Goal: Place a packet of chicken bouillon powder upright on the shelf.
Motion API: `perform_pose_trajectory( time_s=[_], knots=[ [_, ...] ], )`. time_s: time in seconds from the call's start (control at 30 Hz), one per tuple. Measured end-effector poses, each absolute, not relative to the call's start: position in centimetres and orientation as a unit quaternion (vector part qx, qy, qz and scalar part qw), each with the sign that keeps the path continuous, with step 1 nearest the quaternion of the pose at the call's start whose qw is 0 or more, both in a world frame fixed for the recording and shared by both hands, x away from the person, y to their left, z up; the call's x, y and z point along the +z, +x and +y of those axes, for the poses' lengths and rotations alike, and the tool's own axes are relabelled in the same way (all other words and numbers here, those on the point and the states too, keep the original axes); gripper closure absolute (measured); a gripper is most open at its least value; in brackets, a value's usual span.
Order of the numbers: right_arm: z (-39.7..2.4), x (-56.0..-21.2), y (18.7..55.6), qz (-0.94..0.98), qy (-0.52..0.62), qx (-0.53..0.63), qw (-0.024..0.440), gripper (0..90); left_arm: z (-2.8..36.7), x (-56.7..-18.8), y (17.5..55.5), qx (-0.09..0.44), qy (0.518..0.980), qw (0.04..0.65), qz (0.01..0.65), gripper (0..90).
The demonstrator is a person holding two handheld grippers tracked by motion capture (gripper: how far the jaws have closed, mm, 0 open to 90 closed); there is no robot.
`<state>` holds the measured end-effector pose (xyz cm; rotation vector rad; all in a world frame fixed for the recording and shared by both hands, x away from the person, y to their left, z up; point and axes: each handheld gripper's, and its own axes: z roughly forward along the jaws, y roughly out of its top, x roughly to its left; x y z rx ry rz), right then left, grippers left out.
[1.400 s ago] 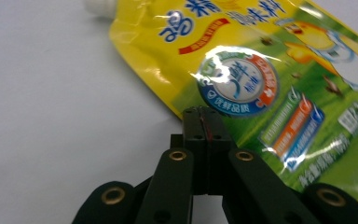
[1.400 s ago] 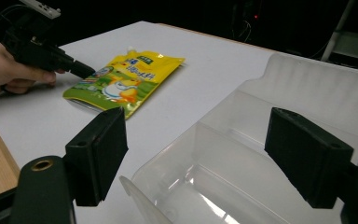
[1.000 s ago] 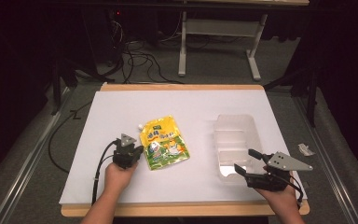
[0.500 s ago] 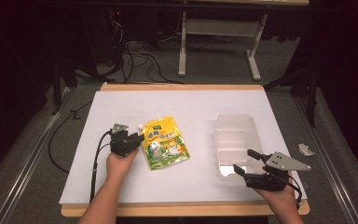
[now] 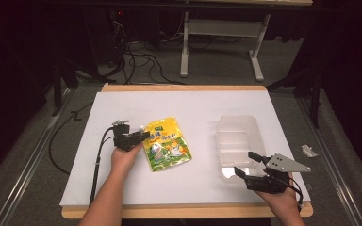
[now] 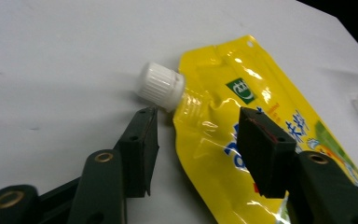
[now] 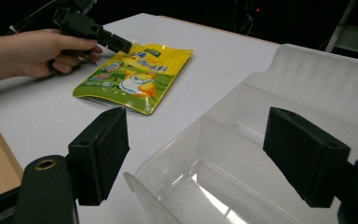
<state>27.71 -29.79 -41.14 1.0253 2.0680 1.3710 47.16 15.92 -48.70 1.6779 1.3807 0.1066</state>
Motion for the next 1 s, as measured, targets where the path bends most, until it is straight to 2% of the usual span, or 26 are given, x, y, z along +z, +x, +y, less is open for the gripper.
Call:
perform_pose_trajectory(
  time_s=[0.03,0.13,0.27,0.3,0.63,0.77,1.0],
  knots=[
    [-29.8,-41.1,27.7,0.750,0.373,0.498,0.226,22.5,16.0,-48.7,47.2,0.037,0.682,0.466,0.563,49.9],
    [-29.8,-41.1,27.7,0.749,0.373,0.498,0.225,22.6,16.2,-48.9,47.2,0.021,0.680,0.467,0.565,59.8],
    [-29.8,-41.1,27.7,0.749,0.373,0.499,0.225,22.6,16.3,-48.9,47.2,0.019,0.680,0.464,0.568,66.7],
    [-29.8,-41.1,27.7,0.748,0.376,0.499,0.225,22.6,16.2,-49.0,47.1,0.012,0.683,0.463,0.564,72.2],
    [-29.9,-41.1,27.6,0.746,0.380,0.498,0.225,23.0,15.2,-48.6,46.4,0.048,0.708,0.462,0.533,89.5],
    [-29.9,-41.1,27.7,0.748,0.376,0.497,0.228,23.1,14.8,-48.4,46.1,0.067,0.707,0.461,0.533,90.0],
    [-30.0,-41.0,27.6,0.747,0.376,0.498,0.228,23.5,13.4,-47.7,44.8,0.136,0.705,0.449,0.531,90.0]
  ],
)
